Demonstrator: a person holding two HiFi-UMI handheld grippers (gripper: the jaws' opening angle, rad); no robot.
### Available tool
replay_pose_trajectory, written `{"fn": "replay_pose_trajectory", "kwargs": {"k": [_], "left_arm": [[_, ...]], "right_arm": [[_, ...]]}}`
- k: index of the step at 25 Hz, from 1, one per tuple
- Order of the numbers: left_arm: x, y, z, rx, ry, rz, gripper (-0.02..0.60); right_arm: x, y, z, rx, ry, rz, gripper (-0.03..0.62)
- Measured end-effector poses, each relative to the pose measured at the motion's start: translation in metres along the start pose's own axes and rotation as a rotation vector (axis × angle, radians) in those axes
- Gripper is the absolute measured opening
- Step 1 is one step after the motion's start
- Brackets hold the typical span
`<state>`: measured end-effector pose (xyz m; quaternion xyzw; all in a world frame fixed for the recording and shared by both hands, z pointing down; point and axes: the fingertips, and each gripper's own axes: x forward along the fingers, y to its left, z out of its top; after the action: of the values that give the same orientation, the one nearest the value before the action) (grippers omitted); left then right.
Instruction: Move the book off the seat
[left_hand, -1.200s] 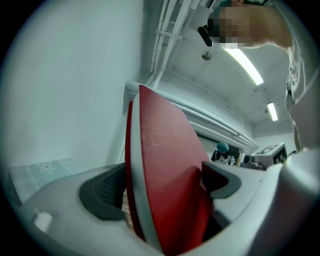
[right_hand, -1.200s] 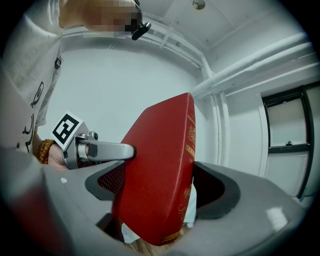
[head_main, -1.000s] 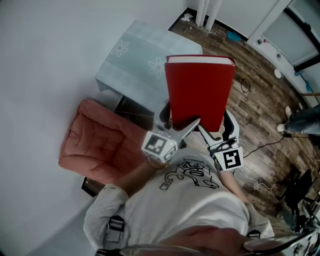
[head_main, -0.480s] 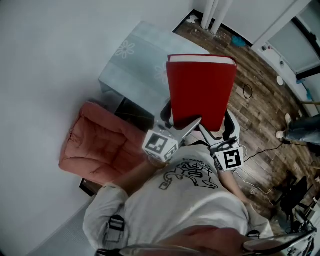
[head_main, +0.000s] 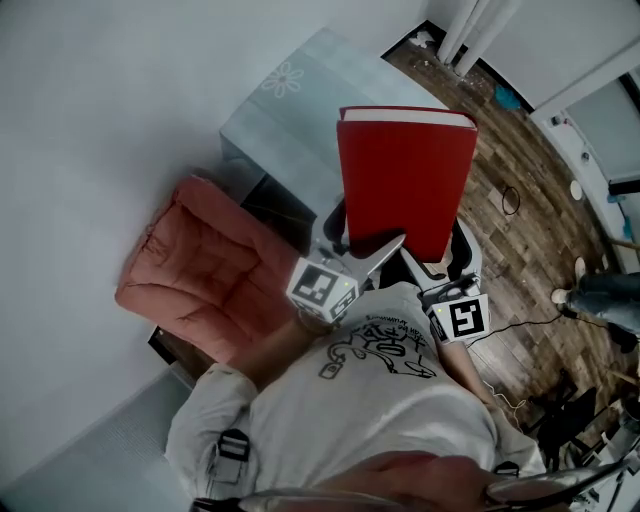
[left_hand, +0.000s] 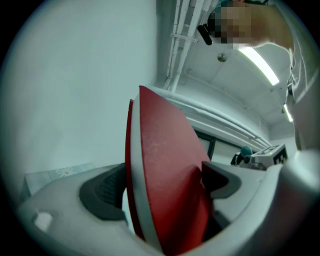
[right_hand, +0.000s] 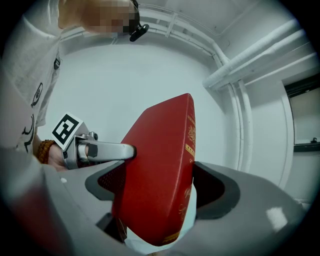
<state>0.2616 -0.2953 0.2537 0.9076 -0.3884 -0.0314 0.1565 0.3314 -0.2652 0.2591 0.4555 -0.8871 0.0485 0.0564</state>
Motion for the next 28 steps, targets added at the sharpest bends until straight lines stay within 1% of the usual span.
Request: {"fn": "replay_pose_trajectory", "kwargs": {"k": [8,11,15,21,25,28], "left_arm": [[-0.025,0.037,0.008,0.001,-0.047,0.163,0.46],[-0.035,0.056,0.016,0.002,-0.067,0.231,0.46],[-0.044,0.076,0.026,0.001,-0.094,0.325,0.46],[-0.042,0.093,0.032,-0.014,-0.132,0.487,0.46],[-0.036,0.095,0.036,0.0,-0.162,0.581,0.46],[-0.033,0.096,0.034,-0.018,-0.178,0.656,0.46]], "right_arm": [[0.041,0.021,0.003,-0.019,-0.014,0.17,0.42],[0.063,0.031,0.012,-0.011,-0.034,0.231,0.42],[0.088,0.039,0.015,-0.039,-0.014,0.343,0.42],[0.117,0.033,0.021,-0.034,-0.026,0.499,0.42],[0.128,0.025,0.028,-0.029,-0.037,0.594,0.42],[0.134,0.02,0.025,-0.043,-0.021,0.67,0.42]]}}
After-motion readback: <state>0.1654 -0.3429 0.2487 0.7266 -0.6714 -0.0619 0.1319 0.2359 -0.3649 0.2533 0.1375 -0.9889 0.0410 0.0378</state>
